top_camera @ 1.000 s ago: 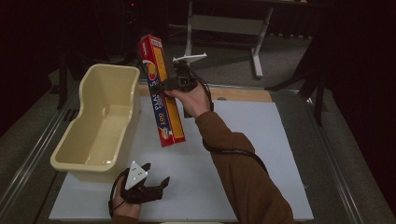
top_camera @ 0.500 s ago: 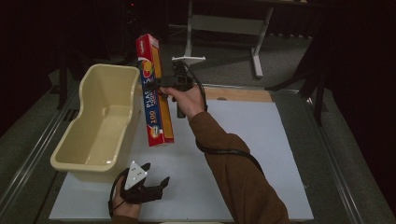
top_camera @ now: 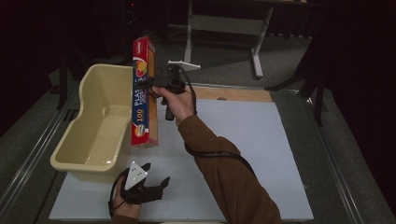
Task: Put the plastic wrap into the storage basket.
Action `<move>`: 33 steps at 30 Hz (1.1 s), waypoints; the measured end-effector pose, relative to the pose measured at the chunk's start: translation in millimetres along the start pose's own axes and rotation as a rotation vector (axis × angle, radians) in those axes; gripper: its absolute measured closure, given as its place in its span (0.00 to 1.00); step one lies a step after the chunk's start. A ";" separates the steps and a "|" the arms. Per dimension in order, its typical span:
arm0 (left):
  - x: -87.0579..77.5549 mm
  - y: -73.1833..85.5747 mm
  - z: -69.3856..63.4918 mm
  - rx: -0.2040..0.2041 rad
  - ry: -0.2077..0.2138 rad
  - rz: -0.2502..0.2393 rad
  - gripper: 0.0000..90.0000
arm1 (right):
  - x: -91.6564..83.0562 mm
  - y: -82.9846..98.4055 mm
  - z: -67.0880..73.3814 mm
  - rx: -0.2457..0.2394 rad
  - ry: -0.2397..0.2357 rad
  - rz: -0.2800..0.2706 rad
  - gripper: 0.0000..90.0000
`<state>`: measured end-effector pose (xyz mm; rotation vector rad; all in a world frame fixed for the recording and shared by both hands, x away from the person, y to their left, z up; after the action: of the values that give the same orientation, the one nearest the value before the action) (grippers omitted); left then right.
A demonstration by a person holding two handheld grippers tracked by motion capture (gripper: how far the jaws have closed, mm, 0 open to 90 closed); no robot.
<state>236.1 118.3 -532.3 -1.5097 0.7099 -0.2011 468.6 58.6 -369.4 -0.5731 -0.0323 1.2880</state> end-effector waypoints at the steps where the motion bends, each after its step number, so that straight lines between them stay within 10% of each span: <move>1: -0.2 -0.2 0.1 -0.002 -0.001 -0.002 0.18 | 1.2 0.6 0.6 0.004 -0.002 -0.003 0.45; 33: -5.7 -2.3 -3.7 0.005 0.005 -0.022 0.18 | 52.8 36.1 29.8 0.146 -0.051 -0.077 0.45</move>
<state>230.3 118.1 -528.1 -1.5135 0.6970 -0.2232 442.2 123.9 -374.1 -0.4101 -0.0025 1.2189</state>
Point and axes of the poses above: each handheld gripper's, and its own axes: x roughly forward along the jaws, y roughly out of its underside, z roughly to its left, the point moved 4 cm from there along x, roughly forward along the jaws, and after that the axes turned 10 degrees about -z, right-handed, at the moved point
